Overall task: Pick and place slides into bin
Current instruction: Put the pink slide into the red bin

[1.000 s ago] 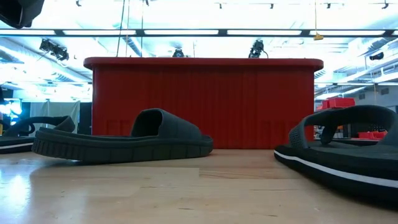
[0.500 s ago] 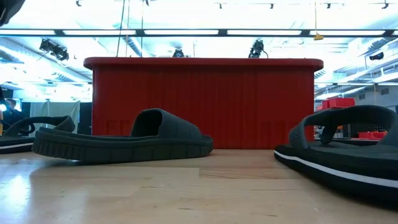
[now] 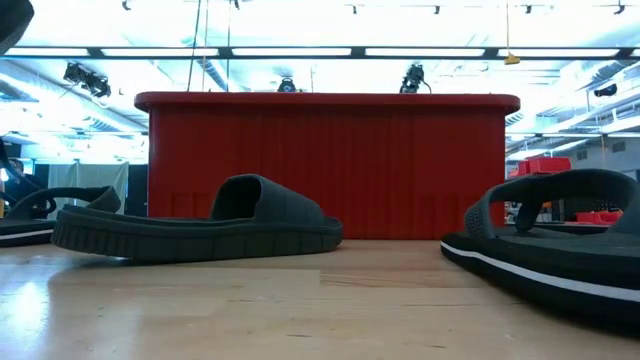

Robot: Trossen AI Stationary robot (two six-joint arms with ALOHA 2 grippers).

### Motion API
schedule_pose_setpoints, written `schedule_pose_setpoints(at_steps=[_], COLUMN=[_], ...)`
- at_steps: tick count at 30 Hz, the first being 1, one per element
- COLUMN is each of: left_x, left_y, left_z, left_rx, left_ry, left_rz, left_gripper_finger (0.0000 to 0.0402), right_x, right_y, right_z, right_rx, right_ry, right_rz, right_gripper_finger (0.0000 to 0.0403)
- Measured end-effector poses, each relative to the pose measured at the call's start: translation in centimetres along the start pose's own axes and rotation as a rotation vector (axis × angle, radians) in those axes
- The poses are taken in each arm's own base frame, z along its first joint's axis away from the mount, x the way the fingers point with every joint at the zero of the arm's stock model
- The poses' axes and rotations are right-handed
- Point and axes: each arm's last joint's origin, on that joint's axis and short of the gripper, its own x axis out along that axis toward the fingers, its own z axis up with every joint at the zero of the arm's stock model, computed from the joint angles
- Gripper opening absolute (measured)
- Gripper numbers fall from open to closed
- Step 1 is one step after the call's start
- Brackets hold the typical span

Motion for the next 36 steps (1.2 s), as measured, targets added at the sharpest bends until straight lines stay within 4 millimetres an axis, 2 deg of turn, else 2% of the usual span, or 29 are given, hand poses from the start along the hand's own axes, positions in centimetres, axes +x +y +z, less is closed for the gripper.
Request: schedule_pose_setpoints(at_steps=[4,9,13,16,19,22,26,30,33,36], left_x=[0.0,0.0,-0.3,-1.9,-4.3,-7.9,-13.1,-18.3,-21.9,-25.4], left_y=[-0.4,-0.5,-1.1,-3.2,-5.4,-8.0,-9.7,-10.4,-10.6,-10.8], left_z=[0.0,0.0,0.2,0.2,0.6,1.1,2.4,4.3,6.1,8.2], left_rx=[0.029,0.041,0.041,0.085,0.160,0.255,0.318,0.312,0.290,0.281], left_ry=[-0.005,-0.005,-0.008,-0.075,-0.223,-0.383,-0.634,-0.908,-1.105,-1.227], left_rz=[-0.042,-0.053,-0.108,-0.236,-0.327,-0.416,-0.390,-0.318,-0.255,-0.226], left_gripper_finger=[0.0132,0.0023,0.0016,0.0011,0.0011,0.0011,0.0011,0.0011,0.0011,0.0011], right_x=[0.0,0.0,0.0,0.0,-0.2,-0.8,-2.4,-4.0,-5.0,-5.8], right_y=[0.0,0.0,0.0,0.1,0.4,0.9,1.2,0.7,0.1,-0.8], right_z=[0.0,0.0,0.0,0.0,-0.1,-0.4,-0.3,0.2,0.7,1.6], right_rx=[-0.001,0.003,0.038,0.074,0.076,0.029,0.035,0.109,0.143,0.206], right_ry=[0.001,0.001,0.001,-0.003,-0.011,0.000,-0.050,-0.258,-0.500,-0.756], right_rz=[0.002,0.002,0.001,0.007,0.032,0.060,0.083,-0.027,-0.179,-0.352], right_gripper_finger=[0.0156,0.0156,0.0156,0.0156,0.0156,0.0156,0.0156,0.0155,0.0155,0.0155])
